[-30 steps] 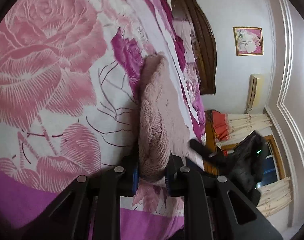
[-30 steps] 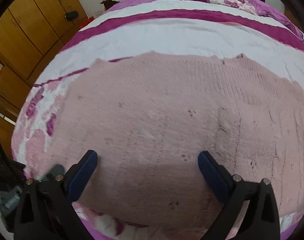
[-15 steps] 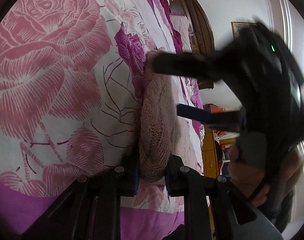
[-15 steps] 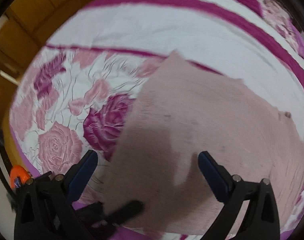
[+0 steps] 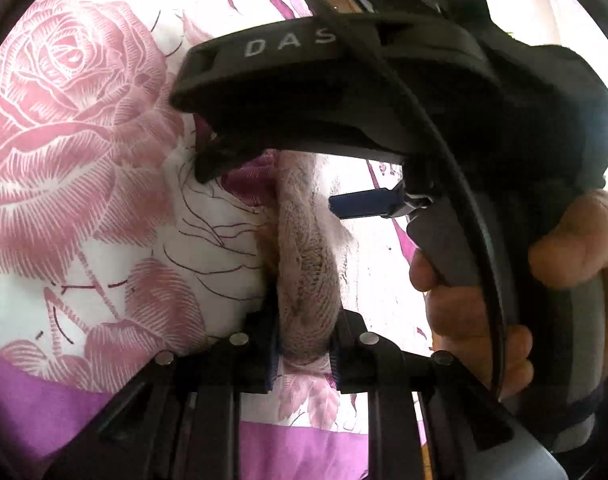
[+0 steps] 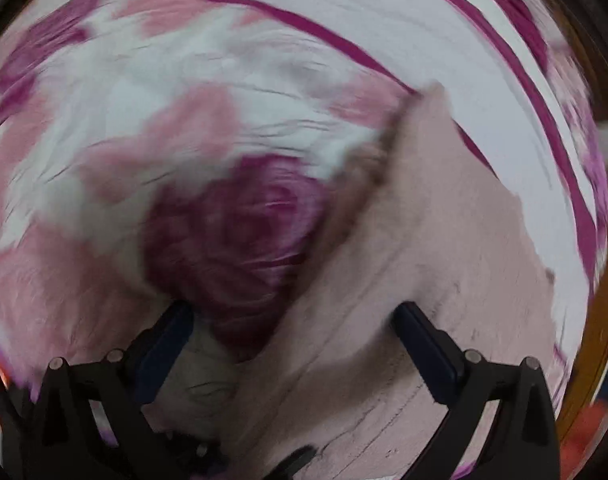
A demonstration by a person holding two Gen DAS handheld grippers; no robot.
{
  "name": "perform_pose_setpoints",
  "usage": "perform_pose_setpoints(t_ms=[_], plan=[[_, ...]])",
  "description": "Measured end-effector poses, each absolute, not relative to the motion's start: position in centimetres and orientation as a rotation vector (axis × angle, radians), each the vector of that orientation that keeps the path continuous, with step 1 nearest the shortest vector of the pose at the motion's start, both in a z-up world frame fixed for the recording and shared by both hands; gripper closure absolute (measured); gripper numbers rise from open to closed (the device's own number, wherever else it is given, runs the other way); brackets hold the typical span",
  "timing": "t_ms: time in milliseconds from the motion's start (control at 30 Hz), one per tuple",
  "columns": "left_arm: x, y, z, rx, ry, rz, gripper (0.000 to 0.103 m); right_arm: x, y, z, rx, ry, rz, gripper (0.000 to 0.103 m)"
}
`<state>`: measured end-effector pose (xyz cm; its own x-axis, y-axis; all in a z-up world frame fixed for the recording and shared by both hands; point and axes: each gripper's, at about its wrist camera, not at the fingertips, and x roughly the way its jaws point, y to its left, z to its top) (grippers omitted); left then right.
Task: Fold small clothes
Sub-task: 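Grasp one end of the folded pink cardigan with both grippers, then lift the held end with both grippers and fold it over the cardigan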
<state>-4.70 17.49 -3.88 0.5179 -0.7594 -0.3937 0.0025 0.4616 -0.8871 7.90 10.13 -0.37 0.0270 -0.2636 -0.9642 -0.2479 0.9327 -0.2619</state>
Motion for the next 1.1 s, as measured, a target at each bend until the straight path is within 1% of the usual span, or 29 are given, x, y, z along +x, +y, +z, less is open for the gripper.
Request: perform_pose_setpoints(t_ms=[133,200,233,267,300,333,367,400,467,533,633,900,1033,1100], plan=[[-5.0,17.2,-3.2,-0.947,0.906,-0.548,0.103,7.9,10.3,0.4,-0.467,1.507,-0.079,0.003],[-5.1,17.0,-2.9,-0.926,0.901,-0.542,0.103,7.7,10.4,1.0,-0.484,1.481,-0.096,0.010],[-5.1,16.8,-2.7,-0.916,0.899,-0.539,0.103,7.6,10.4,1.4,-0.489,1.458,-0.112,0.028],[-5.0,16.4,-2.4,-0.912,0.898,-0.537,0.103,7.6,10.5,1.6,-0.478,1.446,-0.116,0.047],[-5.0,16.3,-2.3,-0.912,0.900,-0.536,0.103,7.7,10.6,1.8,-0.452,1.446,-0.108,0.053],[-4.8,16.0,-2.3,-0.914,0.901,-0.536,0.103,7.8,10.5,1.9,-0.444,1.445,-0.115,0.063],[-4.6,16.0,-2.2,-0.917,0.902,-0.537,0.103,7.9,10.0,1.9,-0.427,1.440,-0.129,0.071],[-4.5,16.0,-2.1,-0.917,0.903,-0.538,0.103,8.1,9.5,1.9,-0.397,1.442,-0.133,0.073],[-4.2,15.9,-2.1,-0.900,0.912,-0.538,0.103,8.5,8.3,1.8,-0.314,1.447,-0.132,0.081],[-3.8,15.8,-1.7,-0.886,0.917,-0.537,0.103,8.8,7.4,2.2,-0.235,1.425,-0.104,0.084],[-2.7,16.1,-0.7,-0.871,0.916,-0.531,0.103,8.8,6.6,2.9,-0.179,1.394,-0.044,0.086],[-1.9,17.2,0.3,-0.860,0.911,-0.535,0.103,7.5,6.0,4.0,-0.091,1.316,0.055,0.088],[-2.6,18.3,2.4,-0.781,0.831,-0.524,0.103,7.6,6.6,6.1,-0.079,1.281,0.085,0.089],[-2.7,19.5,2.7,-0.799,0.804,-0.506,0.103,7.8,7.4,7.0,-0.075,1.277,0.114,0.089]])
